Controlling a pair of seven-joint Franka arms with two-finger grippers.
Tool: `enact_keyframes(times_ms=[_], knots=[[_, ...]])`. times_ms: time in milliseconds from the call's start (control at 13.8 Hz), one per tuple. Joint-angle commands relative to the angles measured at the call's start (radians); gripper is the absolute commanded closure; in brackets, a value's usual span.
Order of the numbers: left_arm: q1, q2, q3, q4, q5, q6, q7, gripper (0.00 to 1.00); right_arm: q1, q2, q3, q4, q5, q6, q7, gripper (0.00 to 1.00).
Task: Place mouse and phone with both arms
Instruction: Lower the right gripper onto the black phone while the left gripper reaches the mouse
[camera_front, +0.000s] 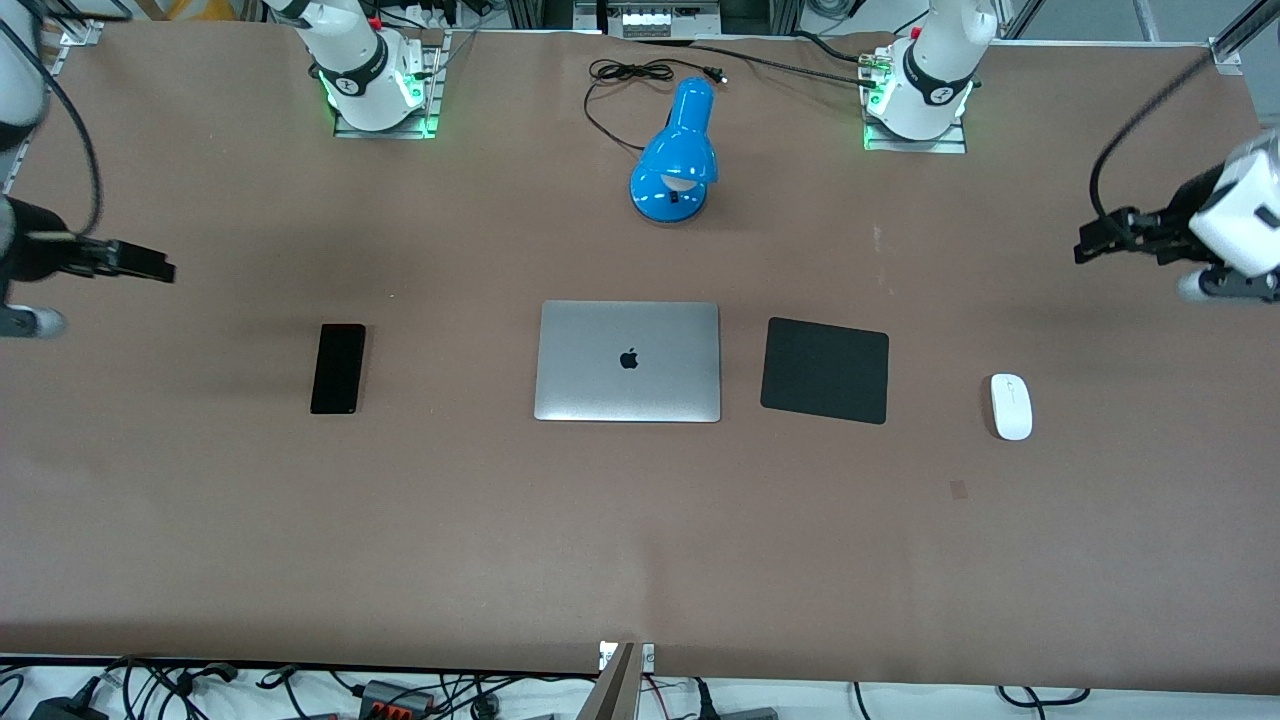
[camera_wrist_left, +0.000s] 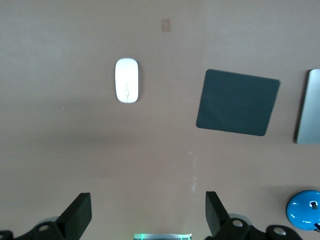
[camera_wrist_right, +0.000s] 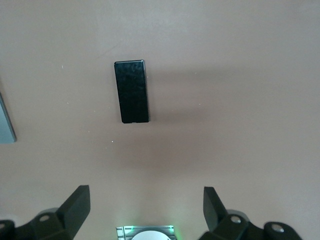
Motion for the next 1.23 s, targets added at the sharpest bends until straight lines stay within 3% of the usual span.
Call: enact_keyframes(times_ms=[0,289,579,796,941,1158], knots=[[0.02,0.151,-0.004,0.036,0.0,0.041,0.011,0.0,0.041,0.109,0.003,0.007,-0.012,0.049,0.018,0.0],[0.034,0.291,-0.005,0.018,0.033,0.279,0.024,0.0,0.087,0.253,0.003,-0.048,-0.015,0.213,0.11,0.0],[0.051,0.343,-0.004,-0.106,0.038,0.576,0.061,0.0,0.104,0.183,-0.002,-0.366,-0.03,0.545,0.095,0.0],[0.069,0.363,-0.005,-0.254,0.038,0.852,0.066,0.0,0.107,0.177,-0.002,-0.453,-0.03,0.658,0.095,0.0],[0.083,0.381,-0.005,-0.313,0.038,0.966,0.113,0.0,0.104,0.175,-0.008,-0.535,-0.029,0.767,0.095,0.0],[0.099,0.427,-0.008,-0.347,0.038,1.058,0.149,0.0,0.091,0.175,-0.009,-0.576,-0.029,0.832,0.095,0.0]])
